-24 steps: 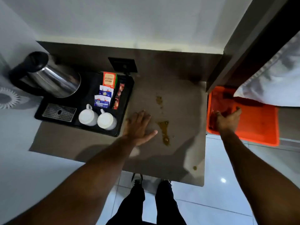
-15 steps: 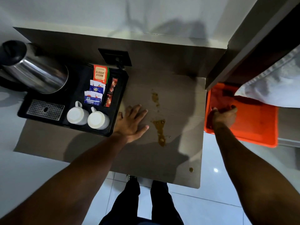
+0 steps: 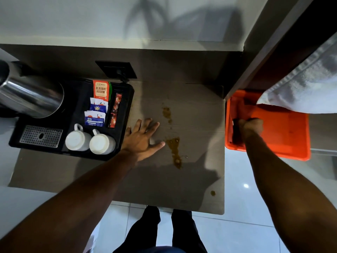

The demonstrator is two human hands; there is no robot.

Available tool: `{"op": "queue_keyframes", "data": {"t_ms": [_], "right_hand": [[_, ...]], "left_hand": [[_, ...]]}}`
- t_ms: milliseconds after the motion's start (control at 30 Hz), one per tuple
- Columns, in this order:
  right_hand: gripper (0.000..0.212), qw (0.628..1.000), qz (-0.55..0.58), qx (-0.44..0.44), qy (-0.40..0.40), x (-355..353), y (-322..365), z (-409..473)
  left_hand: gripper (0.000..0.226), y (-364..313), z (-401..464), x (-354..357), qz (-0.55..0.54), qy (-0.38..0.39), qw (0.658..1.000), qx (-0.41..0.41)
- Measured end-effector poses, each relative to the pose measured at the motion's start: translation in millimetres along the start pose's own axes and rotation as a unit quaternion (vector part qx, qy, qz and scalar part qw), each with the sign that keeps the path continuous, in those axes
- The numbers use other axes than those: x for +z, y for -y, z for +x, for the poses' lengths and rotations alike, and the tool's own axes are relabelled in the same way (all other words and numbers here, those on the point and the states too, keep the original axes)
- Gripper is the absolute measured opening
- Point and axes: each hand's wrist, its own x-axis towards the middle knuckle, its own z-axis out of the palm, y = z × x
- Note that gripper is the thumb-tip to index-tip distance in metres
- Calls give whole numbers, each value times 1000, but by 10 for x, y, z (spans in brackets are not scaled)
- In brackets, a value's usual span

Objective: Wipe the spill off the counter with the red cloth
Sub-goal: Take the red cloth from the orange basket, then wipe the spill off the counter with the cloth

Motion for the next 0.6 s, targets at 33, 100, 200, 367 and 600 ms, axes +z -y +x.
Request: {"op": "queue_keyframes", "data": {"t_ms": [33,100,200,367,600], "right_hand": [[17,1000,-23,-20,-8,0,50,-27],[18,996,-58,-72,-6,-51,101,-89],[38,988,-60,-143,-8,-75,120,-267],[60,945,-156,-278,-79,119,-20,-856],[81,773,-428,-435,175,686,-348,-1332]], "left_hand": [[92,11,15,-12,1,0,1000,4],[92,31,19,-13,0,0,1000,15],[92,55,-25,42,8,-5,1000,23],[81,50,-203,306,-10,-68,998,11],[71,204,-411,575,-27,-150,988,35]]}}
